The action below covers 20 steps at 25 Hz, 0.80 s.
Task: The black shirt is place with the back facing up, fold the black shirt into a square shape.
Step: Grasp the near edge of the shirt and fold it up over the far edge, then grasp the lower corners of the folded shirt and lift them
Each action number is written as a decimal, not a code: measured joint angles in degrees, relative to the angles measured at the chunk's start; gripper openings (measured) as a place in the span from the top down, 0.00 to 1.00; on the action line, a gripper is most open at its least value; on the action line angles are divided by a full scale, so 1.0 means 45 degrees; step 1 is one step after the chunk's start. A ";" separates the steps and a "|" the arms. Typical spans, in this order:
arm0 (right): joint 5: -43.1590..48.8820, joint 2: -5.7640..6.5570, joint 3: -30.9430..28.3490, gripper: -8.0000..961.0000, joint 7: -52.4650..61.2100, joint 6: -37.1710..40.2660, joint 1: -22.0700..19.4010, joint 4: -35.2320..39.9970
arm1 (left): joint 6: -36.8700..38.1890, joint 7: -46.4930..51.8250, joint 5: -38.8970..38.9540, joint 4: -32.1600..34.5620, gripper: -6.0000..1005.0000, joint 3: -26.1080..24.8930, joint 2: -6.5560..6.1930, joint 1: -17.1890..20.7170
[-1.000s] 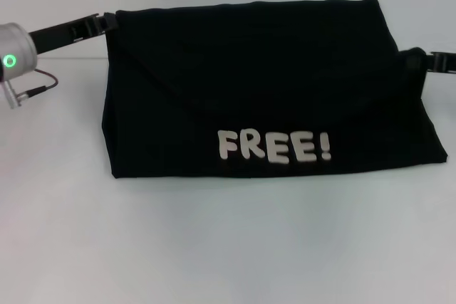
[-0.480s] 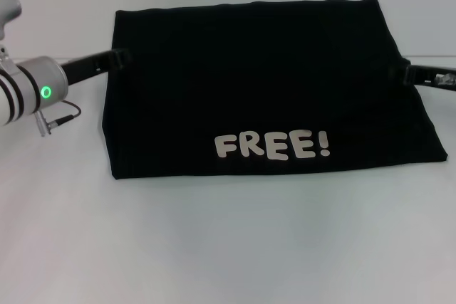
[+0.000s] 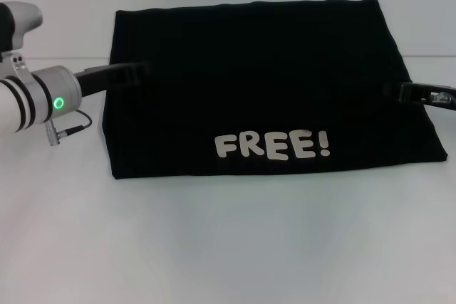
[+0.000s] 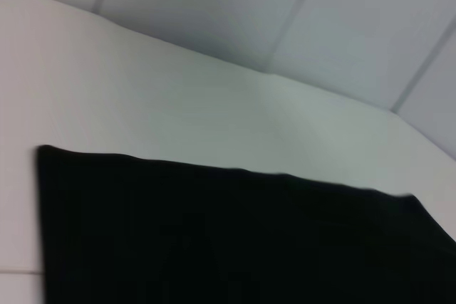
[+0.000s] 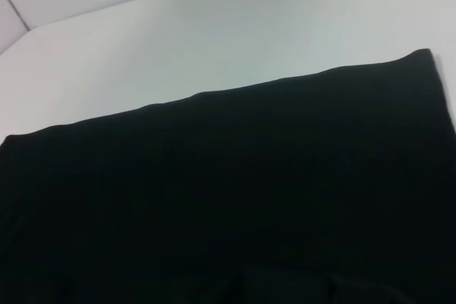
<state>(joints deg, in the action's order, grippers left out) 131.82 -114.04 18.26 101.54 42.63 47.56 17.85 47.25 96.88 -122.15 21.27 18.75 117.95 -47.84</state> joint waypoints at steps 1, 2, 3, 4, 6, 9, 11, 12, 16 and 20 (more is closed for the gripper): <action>0.0010 -0.0002 0.0010 0.91 -0.0002 0.0077 -0.0025 0.0028 | 0.0134 -0.0008 -0.0005 0.0072 0.82 0.0184 0.0010 0.0018; 0.0024 -0.0002 0.0026 0.91 -0.0011 0.0178 -0.0056 0.0062 | 0.0222 -0.0010 -0.0017 0.0132 0.81 0.0304 0.0020 0.0029; 0.0038 -0.0004 0.0027 0.91 -0.0031 0.0265 -0.0096 0.0069 | 0.0289 -0.0006 -0.0042 0.0254 0.81 0.0489 0.0054 0.0051; 0.0039 -0.0004 0.0027 0.91 -0.0049 0.0344 -0.0134 0.0088 | 0.0315 0.0018 -0.0051 0.0334 0.81 0.0607 0.0075 0.0062; 0.0042 -0.0004 0.0027 0.85 -0.0056 0.0540 -0.0239 0.0201 | 0.0523 0.0265 -0.0069 0.0651 0.81 0.1009 0.0113 0.0126; 0.0031 -0.0016 0.0027 0.66 0.0049 0.1208 -0.0539 0.0625 | 0.1400 0.0767 -0.0076 0.1417 0.71 0.1473 0.0114 0.0351; 0.0010 -0.0019 0.0024 0.56 0.0085 0.1652 -0.0737 0.0922 | 0.2025 0.1213 -0.0080 0.1993 0.63 0.1810 0.0116 0.0545; 0.0005 -0.0021 0.0023 0.52 0.0098 0.1920 -0.0873 0.1074 | 0.2498 0.1526 -0.0080 0.2404 0.58 0.2106 0.0118 0.0726; 0.0001 0.0003 -0.0001 0.34 0.0215 0.2678 -0.1302 0.1569 | 0.3478 0.1970 -0.0080 0.3429 0.47 0.2492 0.0164 0.1178; -0.0085 -0.0030 -0.0108 0.20 0.0528 0.3682 -0.1806 0.2680 | 0.4416 0.2047 0.0120 0.5065 0.35 0.2498 0.0490 0.1835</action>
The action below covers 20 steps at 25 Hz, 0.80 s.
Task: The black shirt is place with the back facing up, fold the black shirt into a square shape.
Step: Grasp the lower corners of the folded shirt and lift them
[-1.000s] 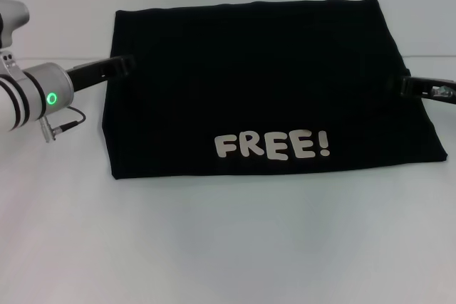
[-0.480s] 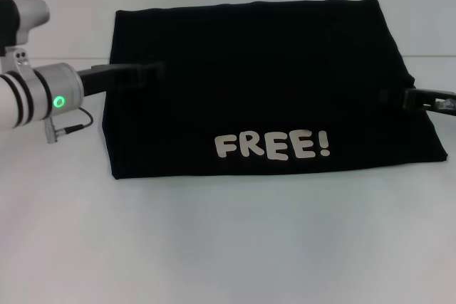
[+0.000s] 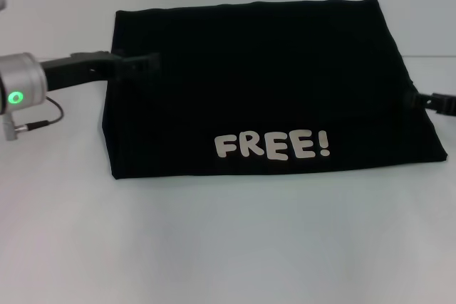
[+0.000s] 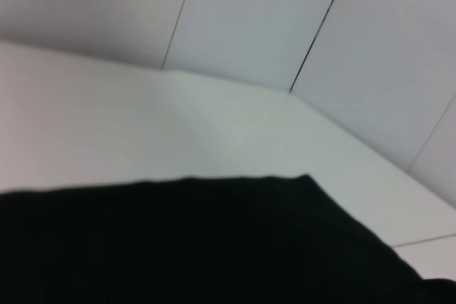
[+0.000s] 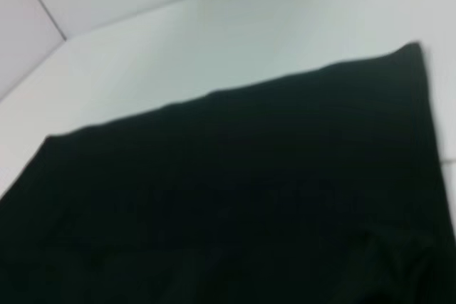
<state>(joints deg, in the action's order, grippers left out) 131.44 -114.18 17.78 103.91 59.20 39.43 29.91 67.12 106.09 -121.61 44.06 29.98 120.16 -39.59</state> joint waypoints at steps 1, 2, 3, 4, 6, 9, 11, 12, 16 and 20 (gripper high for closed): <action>-0.0105 -0.0026 -0.0030 0.20 0.0055 0.0280 -0.0126 0.0341 | 0.0276 -0.0009 0.0050 0.0443 0.32 -0.0008 0.0088 0.0170; -0.0244 -0.0044 -0.0034 0.20 0.0101 0.0567 -0.0253 0.0648 | 0.0574 -0.0012 0.0114 0.0824 0.28 -0.0010 0.0156 0.0325; -0.0456 -0.0045 -0.0036 0.19 0.0142 0.0900 -0.0394 0.0946 | 0.0910 -0.0014 0.0191 0.1195 0.25 -0.0038 0.0212 0.0478; -0.0695 -0.0036 -0.0037 0.19 0.0173 0.1250 -0.0539 0.1182 | 0.1122 -0.0013 0.0251 0.1400 0.22 -0.0066 0.0241 0.0565; -0.1224 0.0061 -0.0036 0.18 0.0170 0.1939 -0.0782 0.1478 | 0.1778 -0.0030 0.0478 0.1769 0.15 -0.0129 0.0281 0.0848; -0.2020 0.0365 0.0016 0.17 0.0170 0.3016 -0.1136 0.1591 | 0.2432 -0.0075 0.0562 0.2002 0.15 -0.0174 0.0292 0.1225; -0.2134 0.0579 0.0069 0.17 0.0255 0.3606 -0.1212 0.1517 | 0.2548 -0.0173 0.0417 0.2006 0.15 -0.0224 0.0317 0.1522; -0.2132 0.0670 0.0080 0.17 0.0321 0.3860 -0.1239 0.1464 | 0.2550 -0.0217 0.0370 0.1986 0.15 -0.0231 0.0325 0.1599; -0.2113 0.0864 0.0136 0.17 0.0612 0.4544 -0.1335 0.1415 | 0.2491 -0.0646 -0.0313 0.1850 0.15 -0.0254 0.0448 0.2053; -0.2092 0.0905 0.0175 0.18 0.0926 0.4681 -0.1314 0.1414 | 0.2318 -0.1153 -0.1450 0.1655 0.16 -0.0196 0.0572 0.2211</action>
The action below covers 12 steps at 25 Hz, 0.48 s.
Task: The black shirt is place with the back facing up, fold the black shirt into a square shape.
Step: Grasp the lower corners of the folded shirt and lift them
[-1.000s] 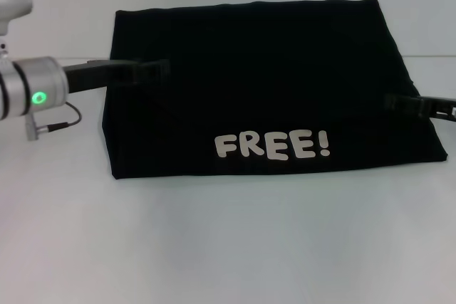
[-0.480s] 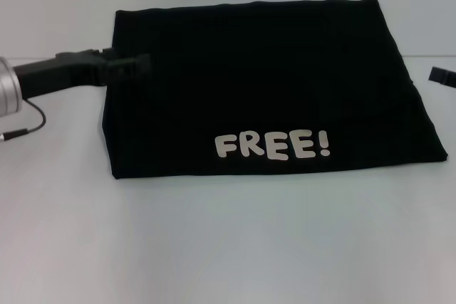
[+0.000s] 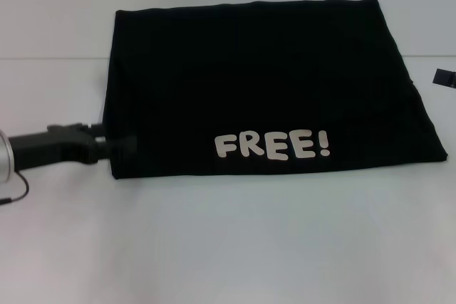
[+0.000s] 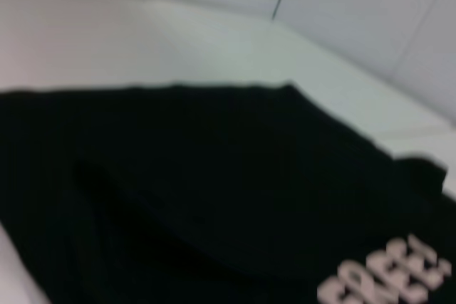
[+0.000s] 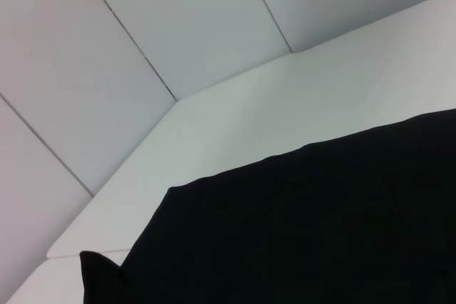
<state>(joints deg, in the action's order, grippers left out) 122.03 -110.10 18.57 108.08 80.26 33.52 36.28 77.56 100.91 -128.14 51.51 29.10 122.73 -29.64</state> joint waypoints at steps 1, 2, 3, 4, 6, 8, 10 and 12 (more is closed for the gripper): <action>0.0002 -0.0001 0.0000 0.18 0.0061 -0.0022 0.0030 0.0001 | -0.0133 -0.0192 -0.0214 -0.0119 0.16 0.0028 0.0031 0.0018; 0.0004 -0.0008 0.0000 0.18 0.0108 -0.0052 0.0068 0.0000 | -0.0234 -0.0298 -0.0312 -0.0188 0.16 0.0056 0.0049 0.0027; 0.0006 -0.0026 0.0003 0.18 0.0119 -0.0055 0.0099 0.0000 | -0.0436 -0.0414 -0.0366 -0.0267 0.16 0.0130 0.0066 0.0033; 0.0008 -0.0046 0.0009 0.18 0.0124 -0.0083 0.0132 0.0000 | -0.0671 -0.0514 -0.0426 -0.0364 0.16 0.0225 0.0084 0.0038; 0.0011 -0.0077 0.0019 0.18 0.0140 -0.0176 0.0184 0.0002 | -0.1349 -0.0605 -0.0605 -0.0634 0.16 0.0494 0.0102 0.0013; 0.0012 -0.0088 0.0020 0.18 0.0238 -0.0314 0.0223 0.0005 | -0.2013 -0.0618 -0.0864 -0.0892 0.16 0.0752 0.0114 -0.0046; 0.0012 -0.0082 0.0020 0.18 0.0422 -0.0396 0.0272 0.0005 | -0.2470 -0.0619 -0.1022 -0.1092 0.16 0.0944 0.0132 -0.0101; 0.0012 -0.0062 0.0020 0.18 0.0502 -0.0417 0.0321 0.0005 | -0.2982 -0.0610 -0.1060 -0.1265 0.16 0.1167 0.0148 -0.0145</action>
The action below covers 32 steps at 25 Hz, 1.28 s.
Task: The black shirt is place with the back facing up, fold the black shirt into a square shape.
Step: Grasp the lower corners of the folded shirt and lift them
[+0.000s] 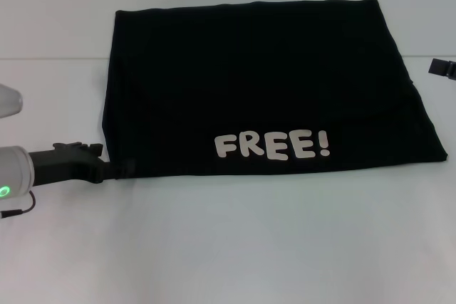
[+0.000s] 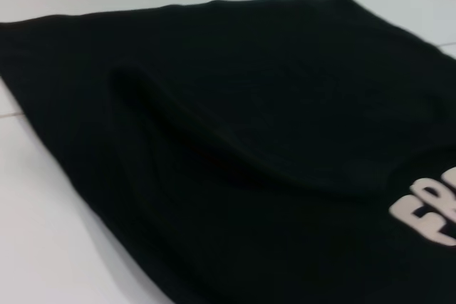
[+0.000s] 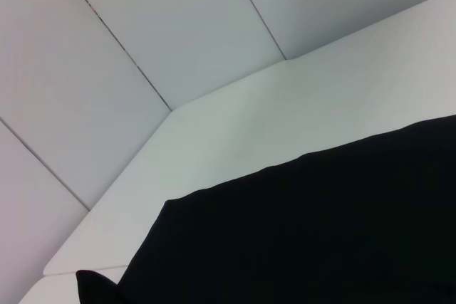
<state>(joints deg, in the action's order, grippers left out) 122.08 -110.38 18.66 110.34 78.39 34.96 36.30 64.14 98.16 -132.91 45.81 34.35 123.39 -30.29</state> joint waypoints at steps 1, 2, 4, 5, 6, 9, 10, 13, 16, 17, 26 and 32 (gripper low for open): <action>-0.0001 0.0008 0.0000 0.18 0.0008 0.0000 0.0018 0.0000 | 0.0000 0.0000 0.0000 0.0000 0.16 0.0000 0.0000 0.0000; -0.0001 0.0008 0.0000 0.18 0.0008 0.0000 0.0018 0.0000 | -0.0427 0.0032 -0.0025 -0.0098 0.16 0.0167 0.0021 -0.0015; -0.0002 0.0022 -0.0002 0.18 0.0051 -0.0020 0.0083 0.0000 | -0.0554 0.0057 -0.0078 -0.0130 0.16 0.0229 0.0028 -0.0019; -0.0002 0.0022 -0.0003 0.18 0.0074 -0.0042 0.0096 0.0001 | -0.0564 0.0061 -0.0110 -0.0136 0.16 0.0267 0.0030 -0.0023; -0.0002 0.0023 0.0000 0.18 0.0089 -0.0073 0.0103 0.0000 | -0.0536 0.0070 -0.0143 -0.0137 0.16 0.0311 0.0031 -0.0029; -0.0006 0.0022 0.0036 0.18 0.0127 -0.0170 0.0104 0.0000 | -0.0316 0.0042 -0.0200 -0.0142 0.16 0.0397 0.0036 -0.0033; -0.0007 0.0023 0.0046 0.18 0.0139 -0.0193 0.0103 0.0000 | -0.0217 0.0013 -0.0237 -0.0142 0.16 0.0423 0.0036 -0.0034; -0.0013 0.0023 0.0086 0.18 0.0152 -0.0304 0.0102 0.0000 | 0.0056 -0.0013 -0.0427 -0.0120 0.16 0.0643 0.0047 -0.0058; -0.0018 0.0023 0.0132 0.18 0.0155 -0.0370 0.0101 0.0000 | 0.0132 0.0024 -0.0475 -0.0081 0.16 0.0798 0.0055 -0.0110; -0.0020 0.0022 0.0132 0.18 0.0157 -0.0377 0.0101 0.0000 | 0.0133 0.0045 -0.0480 -0.0081 0.16 0.0848 0.0056 -0.0140; -0.0021 0.0008 0.0131 0.19 0.0166 -0.0424 0.0009 0.0000 | 0.0141 0.0104 -0.0654 -0.0048 0.20 0.0922 0.0008 -0.0309; -0.0021 0.0002 0.0131 0.19 0.0166 -0.0430 -0.0051 0.0000 | 0.0233 0.0275 -0.0871 0.0013 0.36 0.0941 -0.0028 -0.0371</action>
<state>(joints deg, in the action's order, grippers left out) 121.99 -110.37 19.25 111.09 76.45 34.73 36.30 65.18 99.40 -136.83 45.87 38.58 123.27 -31.96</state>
